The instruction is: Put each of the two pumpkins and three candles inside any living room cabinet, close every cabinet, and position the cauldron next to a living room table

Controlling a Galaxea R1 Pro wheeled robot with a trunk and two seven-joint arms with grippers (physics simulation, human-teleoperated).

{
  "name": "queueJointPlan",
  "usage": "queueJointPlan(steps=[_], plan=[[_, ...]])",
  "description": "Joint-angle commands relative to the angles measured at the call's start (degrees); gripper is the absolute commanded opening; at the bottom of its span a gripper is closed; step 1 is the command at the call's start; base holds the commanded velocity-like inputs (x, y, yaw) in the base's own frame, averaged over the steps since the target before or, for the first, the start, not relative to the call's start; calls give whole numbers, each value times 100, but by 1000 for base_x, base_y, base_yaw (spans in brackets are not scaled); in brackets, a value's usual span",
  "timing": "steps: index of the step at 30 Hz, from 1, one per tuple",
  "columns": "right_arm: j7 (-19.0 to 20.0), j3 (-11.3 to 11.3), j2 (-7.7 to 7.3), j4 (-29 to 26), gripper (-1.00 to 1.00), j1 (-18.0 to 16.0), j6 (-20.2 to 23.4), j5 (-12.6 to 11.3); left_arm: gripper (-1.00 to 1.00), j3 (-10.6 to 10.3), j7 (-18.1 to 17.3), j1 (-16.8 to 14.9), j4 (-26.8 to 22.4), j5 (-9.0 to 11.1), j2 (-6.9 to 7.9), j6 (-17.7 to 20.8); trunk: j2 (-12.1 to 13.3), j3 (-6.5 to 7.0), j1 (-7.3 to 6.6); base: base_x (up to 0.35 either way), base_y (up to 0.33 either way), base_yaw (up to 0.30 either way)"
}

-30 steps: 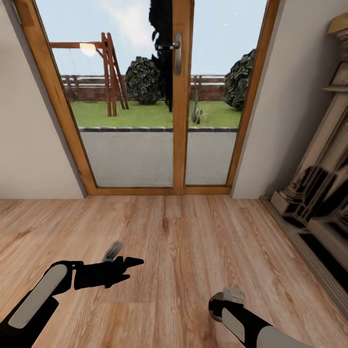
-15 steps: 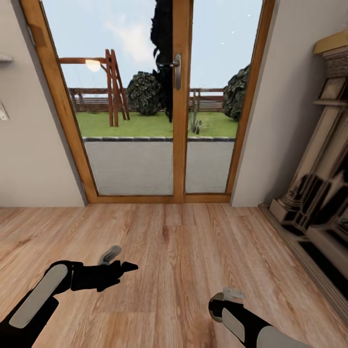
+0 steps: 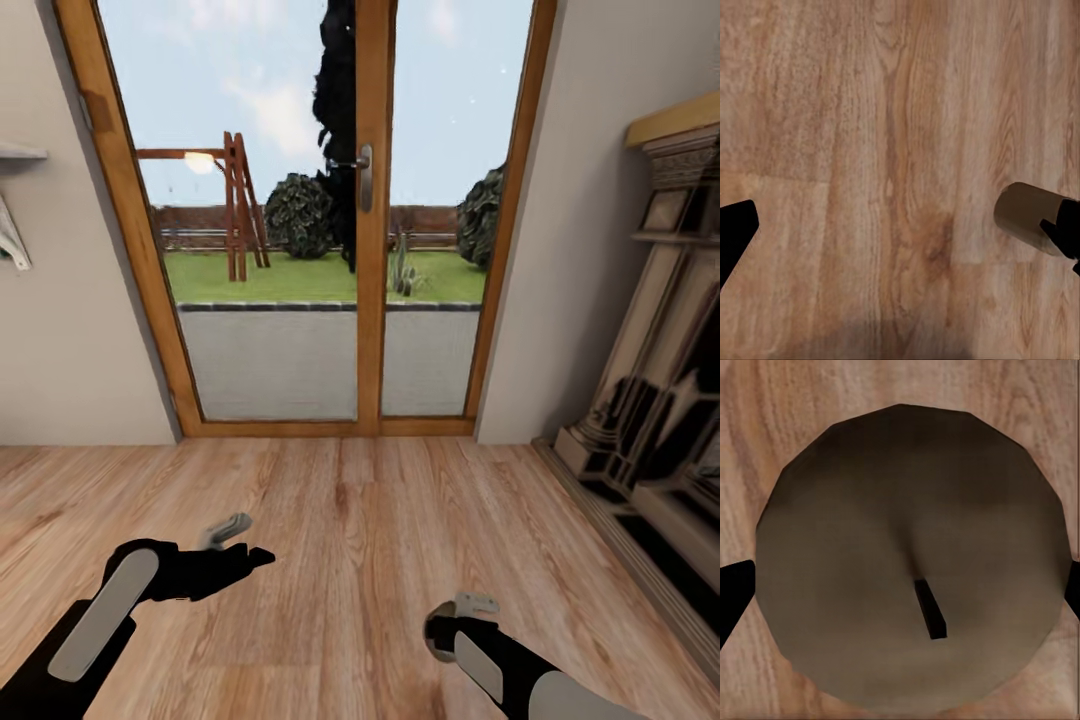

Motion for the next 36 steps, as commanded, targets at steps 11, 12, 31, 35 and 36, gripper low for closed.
queueJointPlan(steps=[11,12,31,35,36], plan=[[-34,33,-3,-17,-100,-4,44,-57,100,163,60,-11,160,40,11,-1,440,146,-243,0,0,-219],[-34,33,-3,-18,-100,-4,44,-58,100,164,60,-11,160,40,12,-1,480,160,-265,0,0,-242],[-30,33,-3,-17,-100,-4,35,-58,100,164,60,-12,161,40,12,-1,1242,447,-683,0,0,-130],[-30,33,-3,-16,-100,-4,35,-58,100,164,60,-12,161,40,13,-1,1403,518,-770,0,0,0],[-30,33,-3,-15,-100,-4,35,-58,100,164,60,-12,161,40,16,-1,1443,536,-792,0,0,0]])
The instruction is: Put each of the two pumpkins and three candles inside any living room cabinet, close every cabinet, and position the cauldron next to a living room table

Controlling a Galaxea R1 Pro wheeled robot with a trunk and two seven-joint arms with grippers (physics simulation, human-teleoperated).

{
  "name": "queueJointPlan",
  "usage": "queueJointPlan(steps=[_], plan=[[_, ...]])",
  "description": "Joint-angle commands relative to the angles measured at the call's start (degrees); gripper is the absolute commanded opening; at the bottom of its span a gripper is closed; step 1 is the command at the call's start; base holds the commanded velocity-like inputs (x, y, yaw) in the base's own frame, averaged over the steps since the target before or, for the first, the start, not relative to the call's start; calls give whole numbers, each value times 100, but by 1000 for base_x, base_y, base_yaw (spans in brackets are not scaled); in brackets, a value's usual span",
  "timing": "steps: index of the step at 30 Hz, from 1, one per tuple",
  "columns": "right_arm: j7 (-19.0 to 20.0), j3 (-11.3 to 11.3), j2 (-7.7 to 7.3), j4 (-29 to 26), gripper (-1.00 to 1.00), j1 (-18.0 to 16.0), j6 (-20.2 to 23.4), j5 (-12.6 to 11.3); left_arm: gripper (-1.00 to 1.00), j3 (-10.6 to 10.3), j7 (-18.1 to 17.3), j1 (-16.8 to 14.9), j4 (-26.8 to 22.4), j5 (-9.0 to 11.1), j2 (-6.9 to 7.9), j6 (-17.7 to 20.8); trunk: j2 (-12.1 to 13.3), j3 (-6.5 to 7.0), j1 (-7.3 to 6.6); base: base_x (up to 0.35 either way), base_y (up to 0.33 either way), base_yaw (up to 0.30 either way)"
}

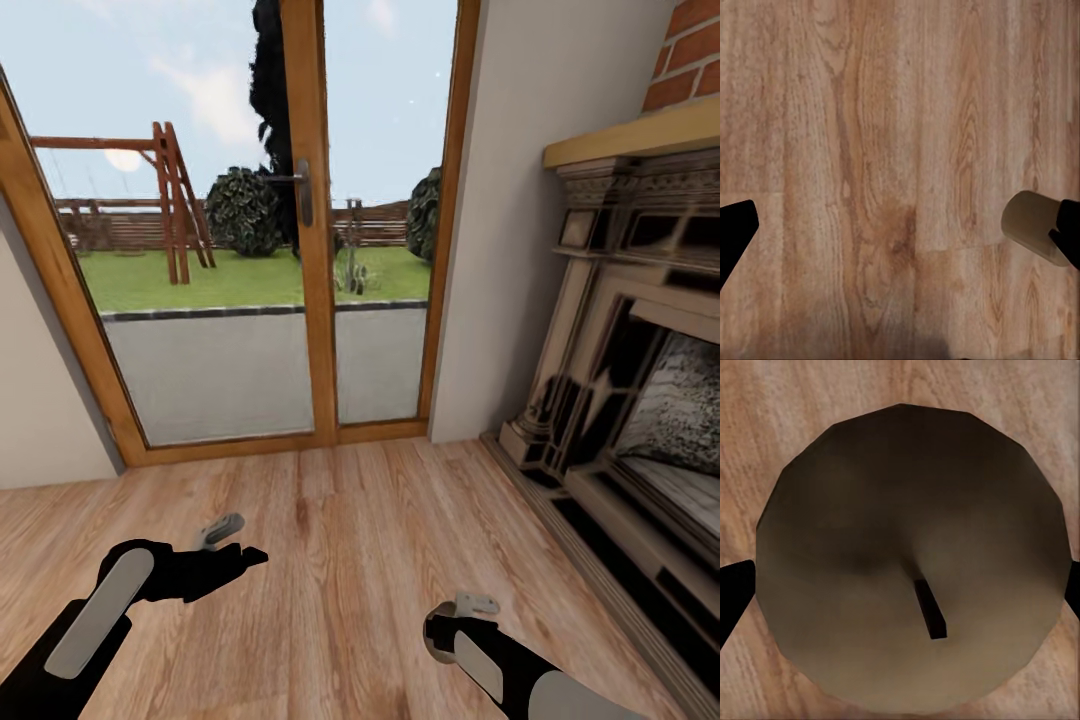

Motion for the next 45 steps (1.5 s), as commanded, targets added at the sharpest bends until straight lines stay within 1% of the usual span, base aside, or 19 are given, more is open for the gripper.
queueJointPlan(steps=[1,7,11,14,17,21,36,38,40,42,44,45], plan=[[-40,35,-4,-12,-100,-4,22,-35,100,-9,60,-4,-5,58,6,0,39,13,-23,0,0,0],[-45,35,-4,-13,-100,-4,22,-35,100,-9,60,-4,-5,58,8,0,280,120,-155,0,0,0],[-42,35,-4,-13,-100,-4,22,-35,100,-3,60,-4,-5,58,9,0,280,120,-155,0,0,-10],[-40,35,-4,-8,-100,-4,24,-37,100,4,60,-4,-5,58,9,3,280,120,-155,0,0,-185],[-40,35,-4,-11,-100,-4,23,-43,100,72,60,-4,-5,57,3,4,280,120,-155,0,0,-255],[-40,35,-4,-9,-100,-4,24,-44,100,105,60,-4,-5,57,1,8,280,120,-155,0,0,-273],[-40,35,-4,-9,-100,-4,22,-44,100,114,60,-4,-5,48,14,3,280,120,-155,0,23,-278],[-40,35,-4,-7,-100,-4,24,-47,100,114,74,-4,1,-77,20,1,280,120,-155,0,2,-279],[-40,35,-4,-7,-100,-4,24,-47,100,120,182,-6,127,-316,11,1,280,120,-155,0,1,-279],[-40,35,-4,-6,-100,-4,23,-45,100,199,392,-23,469,-589,-2,-34,280,120,-155,0,0,-279],[-40,35,-4,-8,-100,-4,22,-45,100,243,547,-37,679,-715,-6,-156,280,120,-155,0,0,-279],[-40,35,-4,-10,-100,-4,22,-44,100,250,600,-41,731,-737,-7,-193,280,120,-155,0,0,-279]])
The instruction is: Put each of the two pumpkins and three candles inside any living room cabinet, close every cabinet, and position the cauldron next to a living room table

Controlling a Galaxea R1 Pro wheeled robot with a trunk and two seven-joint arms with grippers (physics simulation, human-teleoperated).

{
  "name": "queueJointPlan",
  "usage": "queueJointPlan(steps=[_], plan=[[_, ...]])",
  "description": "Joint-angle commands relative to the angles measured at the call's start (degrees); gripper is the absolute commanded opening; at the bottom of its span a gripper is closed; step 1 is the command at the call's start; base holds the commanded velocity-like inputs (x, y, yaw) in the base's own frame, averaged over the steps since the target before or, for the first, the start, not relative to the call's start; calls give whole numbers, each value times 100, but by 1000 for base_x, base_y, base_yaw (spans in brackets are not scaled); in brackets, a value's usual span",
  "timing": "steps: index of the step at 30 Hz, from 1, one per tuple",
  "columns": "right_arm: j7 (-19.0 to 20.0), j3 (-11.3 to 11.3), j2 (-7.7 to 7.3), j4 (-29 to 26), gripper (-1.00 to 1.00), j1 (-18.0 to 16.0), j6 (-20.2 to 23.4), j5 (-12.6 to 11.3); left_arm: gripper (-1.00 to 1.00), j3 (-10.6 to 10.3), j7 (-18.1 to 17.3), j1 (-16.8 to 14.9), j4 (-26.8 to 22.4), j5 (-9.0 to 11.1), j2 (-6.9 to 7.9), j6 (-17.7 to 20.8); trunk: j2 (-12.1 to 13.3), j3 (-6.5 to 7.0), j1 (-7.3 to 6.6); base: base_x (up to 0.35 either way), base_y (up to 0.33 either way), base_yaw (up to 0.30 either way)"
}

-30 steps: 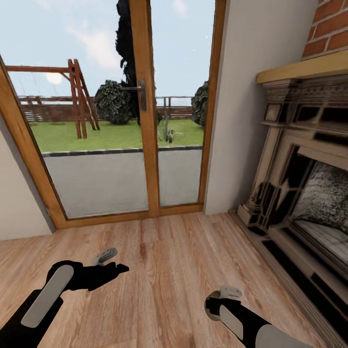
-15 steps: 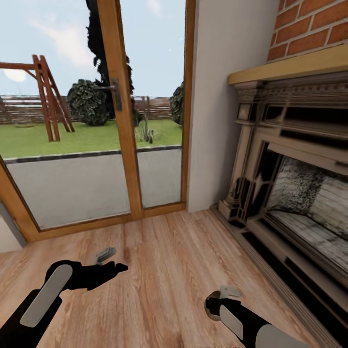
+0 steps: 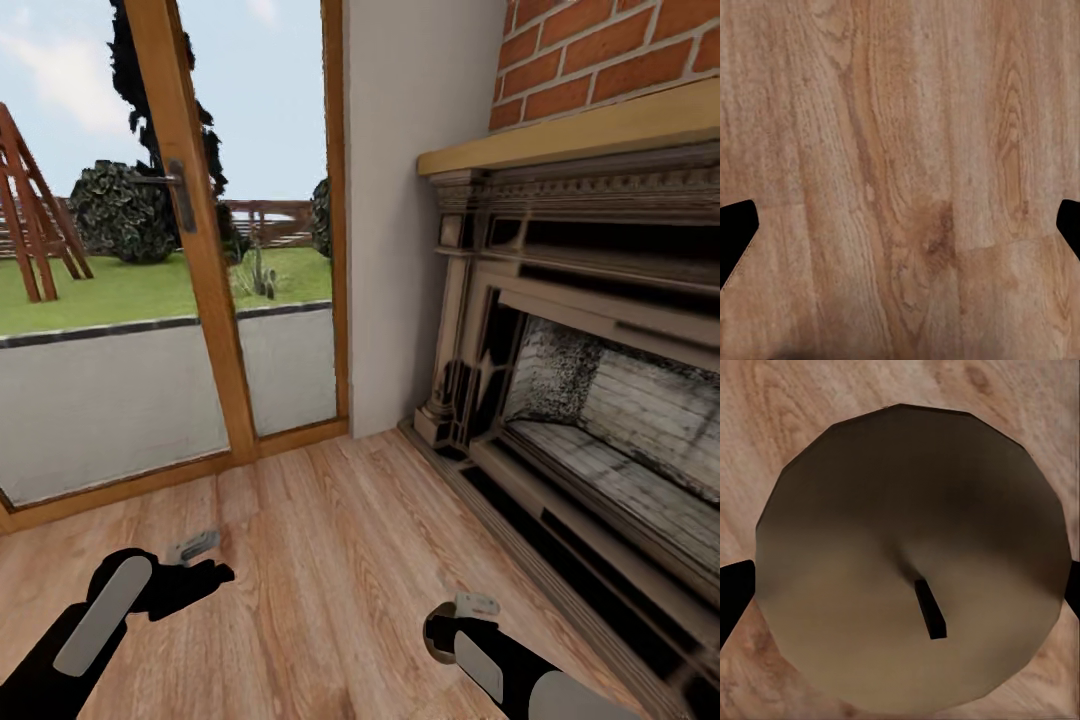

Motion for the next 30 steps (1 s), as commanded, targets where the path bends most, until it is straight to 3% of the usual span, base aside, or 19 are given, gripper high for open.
queueJointPlan(steps=[1,6,30], plan=[[-36,32,-1,-8,-100,-6,23,-18,100,-5,118,-5,38,48,5,-27,-3,-6,-1,0,0,-279],[-36,32,-1,-6,-100,-6,25,-15,100,3,353,-9,113,25,2,-68,-3,-6,-1,0,0,-279],[-28,32,-1,-4,-100,-6,31,-41,100,4,392,-10,96,22,5,-74,-3,-6,-1,-49,0,-279]])
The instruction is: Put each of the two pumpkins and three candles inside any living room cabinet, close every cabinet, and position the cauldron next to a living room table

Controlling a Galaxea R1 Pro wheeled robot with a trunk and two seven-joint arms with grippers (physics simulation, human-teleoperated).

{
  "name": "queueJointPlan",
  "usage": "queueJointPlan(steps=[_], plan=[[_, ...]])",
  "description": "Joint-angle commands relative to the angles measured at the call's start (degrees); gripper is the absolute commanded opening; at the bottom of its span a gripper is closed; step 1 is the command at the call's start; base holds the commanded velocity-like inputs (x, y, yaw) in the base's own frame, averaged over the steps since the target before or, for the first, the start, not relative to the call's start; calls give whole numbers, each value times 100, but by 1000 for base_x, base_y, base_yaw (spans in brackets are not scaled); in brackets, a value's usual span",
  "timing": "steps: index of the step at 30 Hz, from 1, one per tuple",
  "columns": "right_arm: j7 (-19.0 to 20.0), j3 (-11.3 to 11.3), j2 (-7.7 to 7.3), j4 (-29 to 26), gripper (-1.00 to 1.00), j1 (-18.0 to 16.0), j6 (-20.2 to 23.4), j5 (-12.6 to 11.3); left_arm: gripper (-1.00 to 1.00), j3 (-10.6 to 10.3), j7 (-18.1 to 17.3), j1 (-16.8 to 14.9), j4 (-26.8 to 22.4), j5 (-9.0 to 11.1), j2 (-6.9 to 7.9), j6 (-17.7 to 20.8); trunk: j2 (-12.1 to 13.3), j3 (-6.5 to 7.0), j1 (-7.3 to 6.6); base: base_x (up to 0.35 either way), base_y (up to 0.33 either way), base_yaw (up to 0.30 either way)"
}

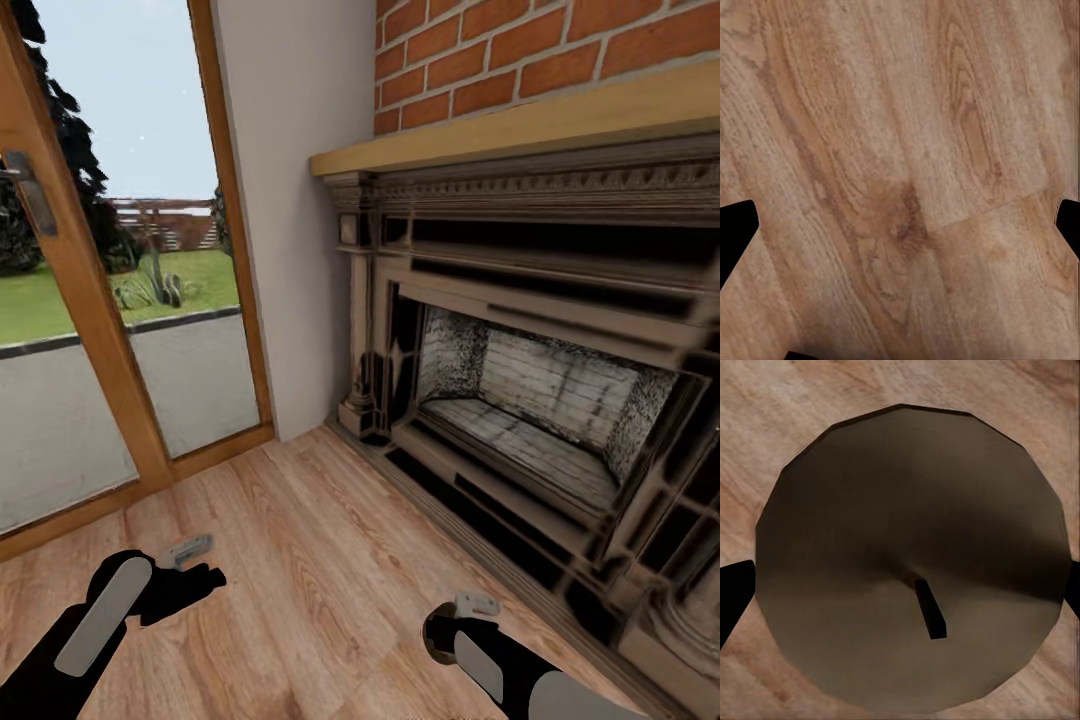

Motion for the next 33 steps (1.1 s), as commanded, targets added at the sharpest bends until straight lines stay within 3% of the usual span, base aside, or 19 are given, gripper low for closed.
queueJointPlan(steps=[1,33], plan=[[-36,31,-1,-10,-100,-6,23,-15,100,-10,60,-2,-9,58,6,0,-3,-6,-1,-1,0,-280],[-36,31,-1,-10,-100,-6,23,-15,100,-10,60,-2,-5,58,6,0,-3,-6,-1,0,0,-280]])
